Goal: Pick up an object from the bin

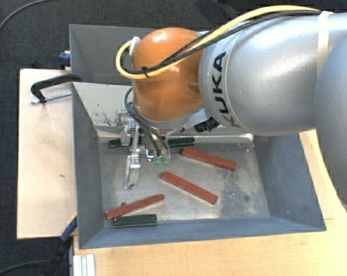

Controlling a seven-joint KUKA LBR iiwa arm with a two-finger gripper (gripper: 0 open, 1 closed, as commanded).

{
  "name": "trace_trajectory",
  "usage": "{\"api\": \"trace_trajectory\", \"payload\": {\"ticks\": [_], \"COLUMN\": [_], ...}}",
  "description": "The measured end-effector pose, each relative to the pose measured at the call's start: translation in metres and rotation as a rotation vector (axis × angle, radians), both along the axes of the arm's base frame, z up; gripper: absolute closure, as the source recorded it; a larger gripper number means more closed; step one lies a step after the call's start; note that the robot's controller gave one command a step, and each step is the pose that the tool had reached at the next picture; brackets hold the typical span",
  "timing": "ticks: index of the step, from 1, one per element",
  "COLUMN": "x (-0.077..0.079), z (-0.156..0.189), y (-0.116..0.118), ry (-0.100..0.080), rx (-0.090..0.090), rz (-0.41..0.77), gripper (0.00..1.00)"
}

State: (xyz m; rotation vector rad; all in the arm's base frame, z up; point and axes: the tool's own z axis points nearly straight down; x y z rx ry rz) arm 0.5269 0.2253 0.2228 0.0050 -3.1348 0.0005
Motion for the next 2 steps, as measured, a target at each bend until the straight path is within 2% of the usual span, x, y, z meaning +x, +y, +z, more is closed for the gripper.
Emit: {"api": "trace_trajectory", "payload": {"ticks": [1, 2], "x": [-0.032, -0.027], "z": [-0.118, -0.154], "y": [-0.025, -0.042], "ry": [0.002, -0.004], "rx": [-0.002, 0.001], "rz": [0.109, 0.06], "gripper": [0.0, 0.0]}}
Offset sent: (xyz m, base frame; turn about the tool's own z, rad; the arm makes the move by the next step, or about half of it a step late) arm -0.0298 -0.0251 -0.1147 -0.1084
